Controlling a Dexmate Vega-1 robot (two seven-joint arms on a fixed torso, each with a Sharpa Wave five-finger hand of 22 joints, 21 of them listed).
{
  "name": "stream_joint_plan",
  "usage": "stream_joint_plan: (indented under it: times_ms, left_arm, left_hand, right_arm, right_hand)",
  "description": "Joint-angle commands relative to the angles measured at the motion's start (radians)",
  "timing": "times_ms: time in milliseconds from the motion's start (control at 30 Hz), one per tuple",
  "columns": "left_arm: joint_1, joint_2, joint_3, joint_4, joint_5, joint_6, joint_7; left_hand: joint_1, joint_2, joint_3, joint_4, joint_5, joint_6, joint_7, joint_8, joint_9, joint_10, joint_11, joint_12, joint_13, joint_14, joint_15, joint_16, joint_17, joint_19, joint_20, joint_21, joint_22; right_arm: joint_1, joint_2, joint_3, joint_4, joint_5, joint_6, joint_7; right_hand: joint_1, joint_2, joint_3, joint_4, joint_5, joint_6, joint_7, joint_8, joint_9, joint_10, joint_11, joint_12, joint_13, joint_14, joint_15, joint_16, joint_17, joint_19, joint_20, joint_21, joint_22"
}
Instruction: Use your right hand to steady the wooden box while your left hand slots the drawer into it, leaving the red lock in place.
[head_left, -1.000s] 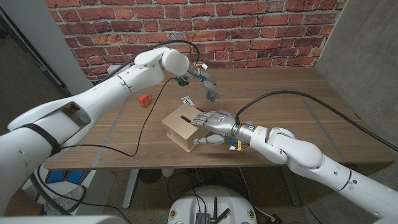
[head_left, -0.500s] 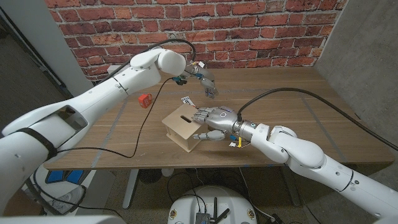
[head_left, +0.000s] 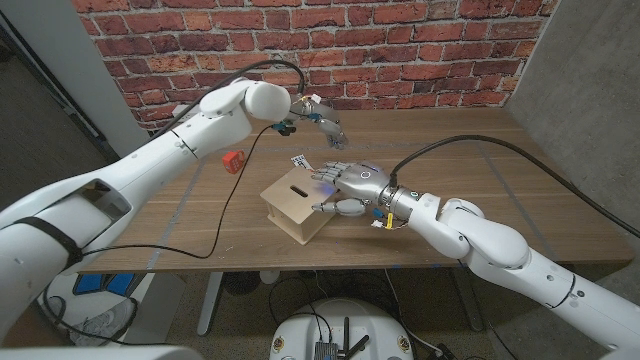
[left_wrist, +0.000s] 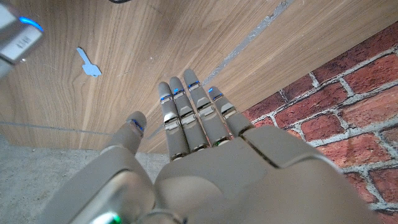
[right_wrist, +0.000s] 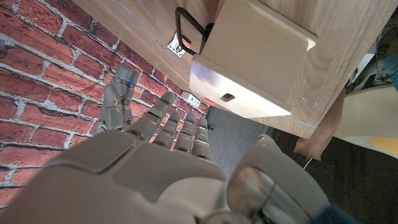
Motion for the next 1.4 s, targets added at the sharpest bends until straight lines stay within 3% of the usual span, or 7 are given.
stream_joint_plan:
  times_ms: [33, 533, 900, 1400]
  left_arm:
    - [0.089, 0.037, -0.072, -0.078, -0.031, 0.077, 0.130]
    - [0.190, 0.068, -0.139, -0.120, -0.066, 0.110, 0.322]
    - [0.305, 0.086, -0.215, -0.129, -0.117, 0.112, 0.516]
    - [0.447, 0.105, -0.318, -0.120, -0.212, 0.044, 0.747]
  left_hand:
    - [-0.007, 0.004, 0.014, -0.007, -0.002, -0.015, -0.001, -0.002, 0.004, -0.017, 0.001, 0.000, 0.002, -0.015, -0.075, 0.002, 0.001, 0.000, -0.130, 0.001, 0.001]
    - [-0.006, 0.003, 0.029, -0.025, -0.001, -0.028, -0.003, 0.003, 0.004, -0.040, 0.003, 0.005, 0.002, -0.046, -0.073, 0.001, 0.000, 0.002, -0.117, 0.002, 0.001]
    - [0.001, 0.006, 0.046, -0.041, 0.001, -0.041, -0.006, 0.002, 0.005, -0.057, 0.006, 0.004, 0.002, -0.077, -0.073, -0.002, 0.000, 0.004, -0.109, 0.003, 0.002]
    - [0.007, 0.006, 0.062, -0.056, 0.003, -0.053, -0.006, 0.003, 0.005, -0.083, 0.013, 0.003, 0.002, -0.111, -0.064, -0.002, 0.000, 0.001, -0.099, 0.002, 0.002]
  right_arm:
    - [-0.033, -0.009, 0.062, 0.007, 0.102, -0.025, -0.077]
    - [-0.036, -0.001, 0.093, 0.032, 0.192, -0.070, -0.142]
    - [-0.020, 0.027, 0.098, 0.058, 0.257, -0.130, -0.168]
    - [-0.009, 0.062, 0.084, 0.110, 0.340, -0.165, -0.269]
  right_hand:
    - [0.006, 0.009, -0.001, 0.006, 0.007, 0.003, 0.004, 0.006, 0.004, 0.008, 0.001, 0.004, 0.003, 0.012, 0.001, 0.007, 0.002, 0.009, 0.000, -0.005, 0.004]
    - [0.006, 0.009, -0.001, 0.006, 0.007, 0.003, 0.004, 0.006, 0.004, 0.008, 0.001, 0.004, 0.003, 0.012, 0.001, 0.007, 0.002, 0.009, 0.000, -0.005, 0.004]
    - [0.006, 0.009, -0.001, 0.006, 0.007, 0.003, 0.004, 0.006, 0.004, 0.008, 0.001, 0.004, 0.003, 0.012, 0.001, 0.007, 0.002, 0.009, 0.000, -0.005, 0.004]
    - [0.006, 0.009, -0.001, 0.006, 0.007, 0.003, 0.004, 0.006, 0.004, 0.008, 0.001, 0.004, 0.003, 0.012, 0.001, 0.007, 0.002, 0.009, 0.000, -0.005, 0.004]
